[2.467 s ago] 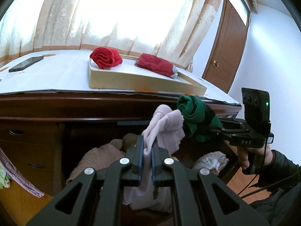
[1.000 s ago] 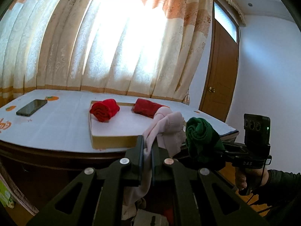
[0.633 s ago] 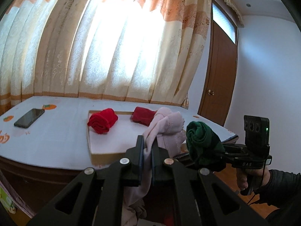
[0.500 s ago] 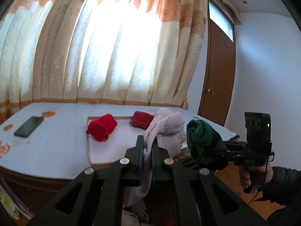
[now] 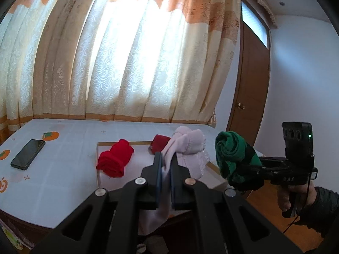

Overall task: Take underwear out of drawer
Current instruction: 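Carry the pink garment with the left tool over the tray while the right tool carries the sock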

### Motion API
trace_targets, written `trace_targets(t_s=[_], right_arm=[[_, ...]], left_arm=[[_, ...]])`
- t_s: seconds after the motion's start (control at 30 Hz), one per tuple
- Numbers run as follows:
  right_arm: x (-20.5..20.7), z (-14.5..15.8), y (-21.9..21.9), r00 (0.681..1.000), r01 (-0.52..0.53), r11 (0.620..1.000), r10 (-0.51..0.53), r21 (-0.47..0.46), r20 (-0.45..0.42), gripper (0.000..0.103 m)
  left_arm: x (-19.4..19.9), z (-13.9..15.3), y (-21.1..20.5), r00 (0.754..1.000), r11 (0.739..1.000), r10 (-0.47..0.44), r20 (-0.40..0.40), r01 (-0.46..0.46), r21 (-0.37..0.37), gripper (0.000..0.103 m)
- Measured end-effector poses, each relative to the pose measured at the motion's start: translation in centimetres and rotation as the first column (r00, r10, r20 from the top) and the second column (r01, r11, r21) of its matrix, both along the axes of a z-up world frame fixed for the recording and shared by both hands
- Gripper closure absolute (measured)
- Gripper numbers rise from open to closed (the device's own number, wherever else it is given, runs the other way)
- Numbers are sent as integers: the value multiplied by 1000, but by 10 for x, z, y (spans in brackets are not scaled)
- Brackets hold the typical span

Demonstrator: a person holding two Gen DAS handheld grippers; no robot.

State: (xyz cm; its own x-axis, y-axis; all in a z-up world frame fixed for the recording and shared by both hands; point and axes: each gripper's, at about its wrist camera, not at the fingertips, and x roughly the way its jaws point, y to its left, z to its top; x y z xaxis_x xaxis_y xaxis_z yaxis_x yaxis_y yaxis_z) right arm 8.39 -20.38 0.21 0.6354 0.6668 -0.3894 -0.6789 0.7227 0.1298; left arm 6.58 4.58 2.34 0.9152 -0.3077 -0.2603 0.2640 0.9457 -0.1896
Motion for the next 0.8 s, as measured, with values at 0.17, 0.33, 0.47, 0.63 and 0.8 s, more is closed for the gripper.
trace_targets(t_s=[0.17,0.33,0.47,0.63,0.8], right_arm=[[15,7,1,999,18,1000,-18,-1,-27,71],[30,10,2,998,36,999,-36,-1,-53,71],[34,10,4,998,42,999,-43,-6,-56,71],[31,5,6,998,31,999,-32,-12,-55,71],[32,-1,12,998,19,1000,-20,-24,-64,71]], left_arm=[[18,8,5,1000,1000,13,-18,-13,-27,100],[33,15,9,999,999,24,-28,-25,-39,101],[37,10,8,998,999,24,-57,-25,-23,101],[29,-9,5,992,999,27,-125,-22,41,92],[27,-30,-2,978,993,34,-206,-10,118,39]])
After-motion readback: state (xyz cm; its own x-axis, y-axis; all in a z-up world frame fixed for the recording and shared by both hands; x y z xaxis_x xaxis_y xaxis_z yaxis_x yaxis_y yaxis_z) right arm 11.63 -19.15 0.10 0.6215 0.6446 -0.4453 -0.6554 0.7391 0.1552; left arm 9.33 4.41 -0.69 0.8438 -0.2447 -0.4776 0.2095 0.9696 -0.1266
